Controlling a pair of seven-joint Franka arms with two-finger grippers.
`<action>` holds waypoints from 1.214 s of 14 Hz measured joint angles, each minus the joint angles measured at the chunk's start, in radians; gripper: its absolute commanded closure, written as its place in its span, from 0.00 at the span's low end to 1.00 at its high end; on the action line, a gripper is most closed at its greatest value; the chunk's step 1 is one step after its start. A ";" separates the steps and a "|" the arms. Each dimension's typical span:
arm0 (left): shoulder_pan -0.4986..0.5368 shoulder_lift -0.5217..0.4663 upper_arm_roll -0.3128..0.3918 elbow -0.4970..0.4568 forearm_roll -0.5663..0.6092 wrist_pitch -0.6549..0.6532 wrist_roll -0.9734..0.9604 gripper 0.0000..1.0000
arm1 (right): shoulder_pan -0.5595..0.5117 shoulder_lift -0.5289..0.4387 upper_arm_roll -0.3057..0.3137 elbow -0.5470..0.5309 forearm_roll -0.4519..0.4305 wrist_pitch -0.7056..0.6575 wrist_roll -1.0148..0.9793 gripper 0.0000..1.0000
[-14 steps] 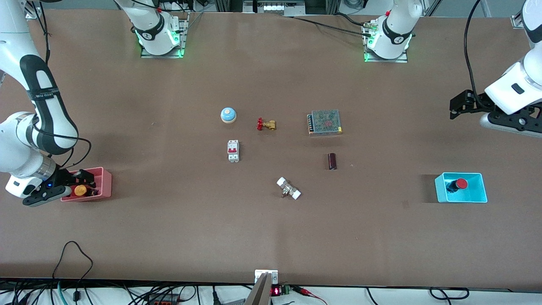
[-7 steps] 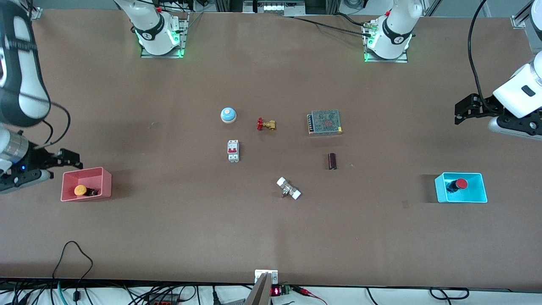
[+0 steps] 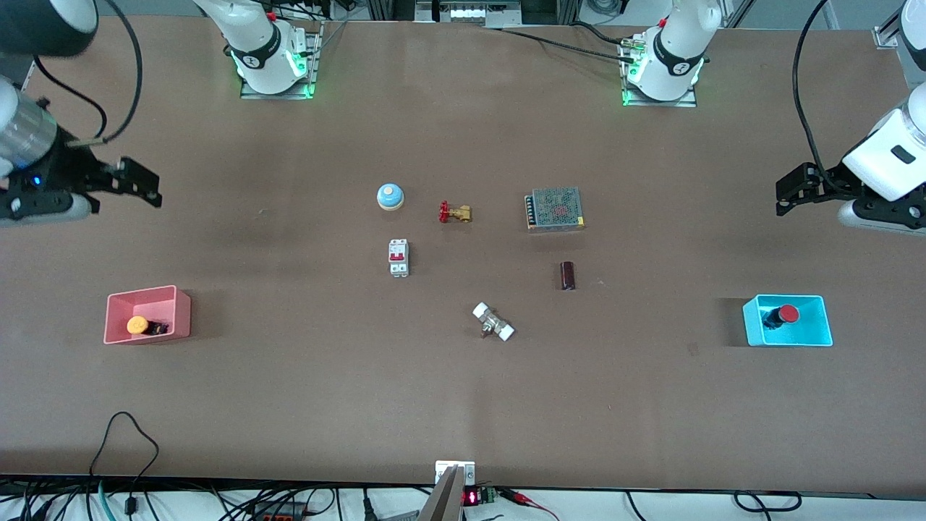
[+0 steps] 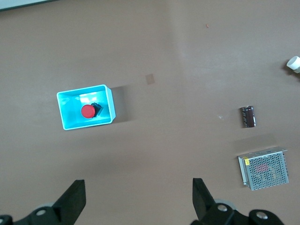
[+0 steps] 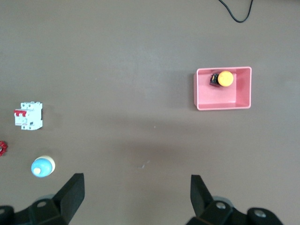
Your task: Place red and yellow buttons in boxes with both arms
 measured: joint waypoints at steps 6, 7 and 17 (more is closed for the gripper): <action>0.011 -0.052 -0.002 -0.047 -0.002 -0.022 -0.012 0.00 | 0.191 -0.029 -0.157 -0.007 0.000 -0.098 0.098 0.00; 0.011 -0.052 -0.004 -0.047 -0.002 -0.033 -0.013 0.00 | 0.192 -0.029 -0.166 -0.007 0.000 -0.098 0.098 0.00; 0.011 -0.062 -0.006 -0.046 -0.003 -0.049 -0.016 0.00 | 0.113 -0.029 -0.082 -0.002 0.000 -0.101 0.098 0.00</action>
